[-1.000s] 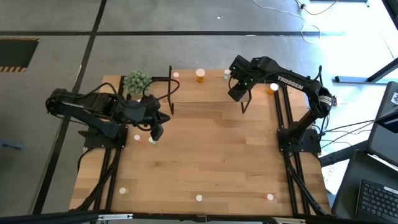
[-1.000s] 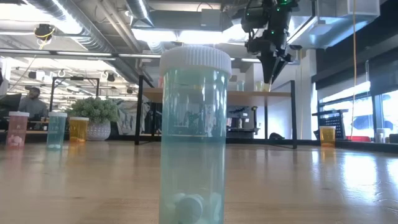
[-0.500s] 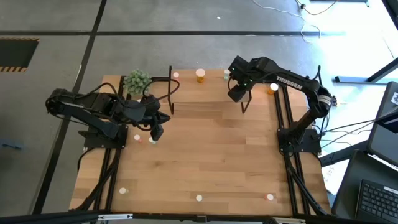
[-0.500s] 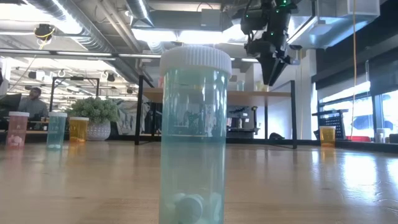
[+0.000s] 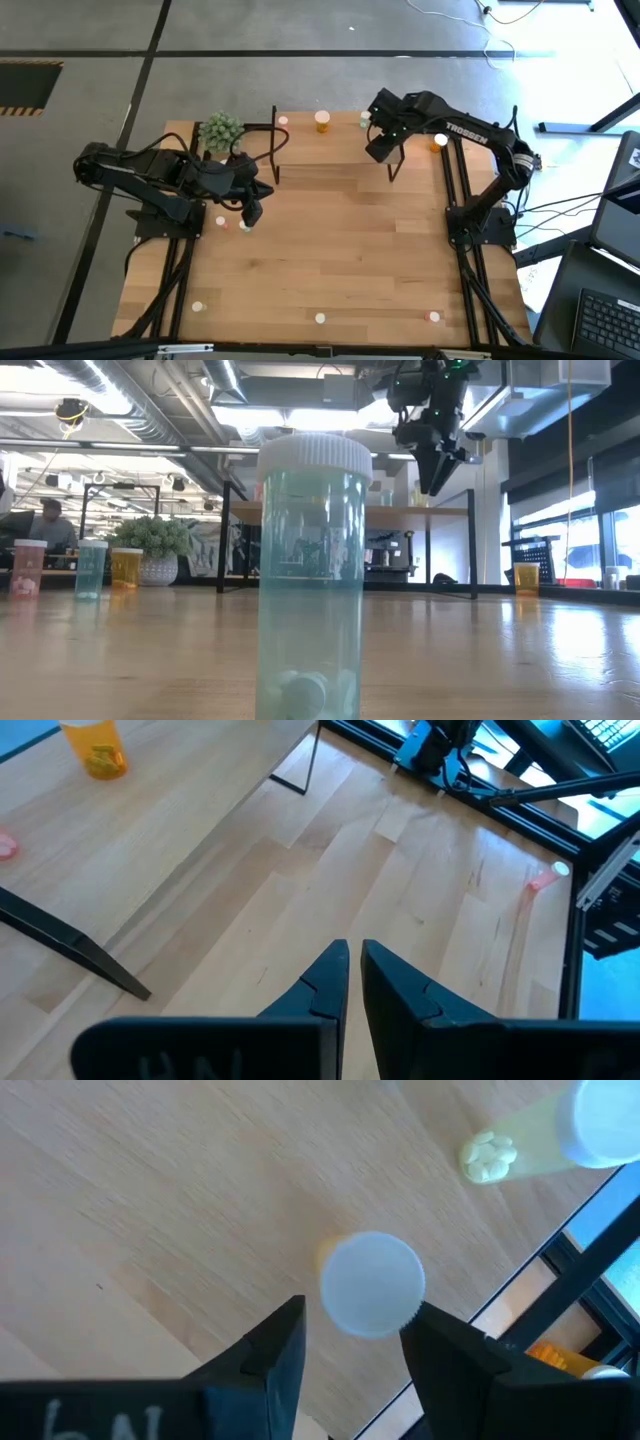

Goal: Pick and place medicine bottles onto shelf by color
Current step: Put the top yellow medicine bottle on the shelf, aligned with the other yellow medicine bottle

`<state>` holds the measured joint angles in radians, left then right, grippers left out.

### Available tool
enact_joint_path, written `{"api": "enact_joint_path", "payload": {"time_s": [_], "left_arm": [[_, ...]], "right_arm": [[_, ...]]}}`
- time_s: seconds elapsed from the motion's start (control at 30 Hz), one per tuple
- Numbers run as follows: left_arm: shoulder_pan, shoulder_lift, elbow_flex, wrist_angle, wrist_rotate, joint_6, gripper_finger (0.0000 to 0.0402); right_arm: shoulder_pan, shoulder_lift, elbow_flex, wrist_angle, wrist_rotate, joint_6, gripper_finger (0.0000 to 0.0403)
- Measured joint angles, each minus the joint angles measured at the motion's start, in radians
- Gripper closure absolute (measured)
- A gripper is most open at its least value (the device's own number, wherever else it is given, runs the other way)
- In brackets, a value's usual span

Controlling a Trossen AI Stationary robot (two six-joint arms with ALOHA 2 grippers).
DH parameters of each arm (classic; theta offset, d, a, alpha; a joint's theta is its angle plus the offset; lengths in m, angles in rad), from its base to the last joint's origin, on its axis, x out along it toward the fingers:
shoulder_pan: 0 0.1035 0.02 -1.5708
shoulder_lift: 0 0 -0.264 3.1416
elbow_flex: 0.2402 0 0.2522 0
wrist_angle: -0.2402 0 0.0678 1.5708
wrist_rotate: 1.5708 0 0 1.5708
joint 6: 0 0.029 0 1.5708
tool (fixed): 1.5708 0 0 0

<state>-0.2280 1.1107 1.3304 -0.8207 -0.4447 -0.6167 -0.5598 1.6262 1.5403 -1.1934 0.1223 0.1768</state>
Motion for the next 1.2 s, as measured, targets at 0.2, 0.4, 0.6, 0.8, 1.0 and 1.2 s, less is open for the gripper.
{"api": "enact_joint_path", "payload": {"time_s": [0.2,0.4,0.6,0.8,1.0,1.2], "left_arm": [[0.0,0.0,0.0,0.0,0.002,0.0,0.0374],[0.0,0.0,0.0,0.0,0.002,0.0,0.0374],[0.0,0.0,0.0,-0.001,0.002,0.0,0.0374],[0.0,0.0,0.0,-0.001,0.002,0.024,0.0374],[0.0,0.0,0.0,-0.001,0.002,0.024,0.0374],[0.0,0.0,0.0,-0.001,0.002,0.025,0.0374]], "right_arm": [[0.0,-0.047,0.001,-0.002,0.016,0.002,0.024],[0.0,-0.112,0.002,-0.006,0.016,0.005,0.024],[0.006,-0.182,0.002,-0.006,0.015,0.045,0.024],[0.053,-0.218,0.003,-0.001,-0.076,0.077,0.024],[0.112,-0.216,-0.028,-0.002,-0.202,0.025,0.0249],[0.189,-0.216,-0.072,0.042,-0.204,0.003,0.0321]]}}
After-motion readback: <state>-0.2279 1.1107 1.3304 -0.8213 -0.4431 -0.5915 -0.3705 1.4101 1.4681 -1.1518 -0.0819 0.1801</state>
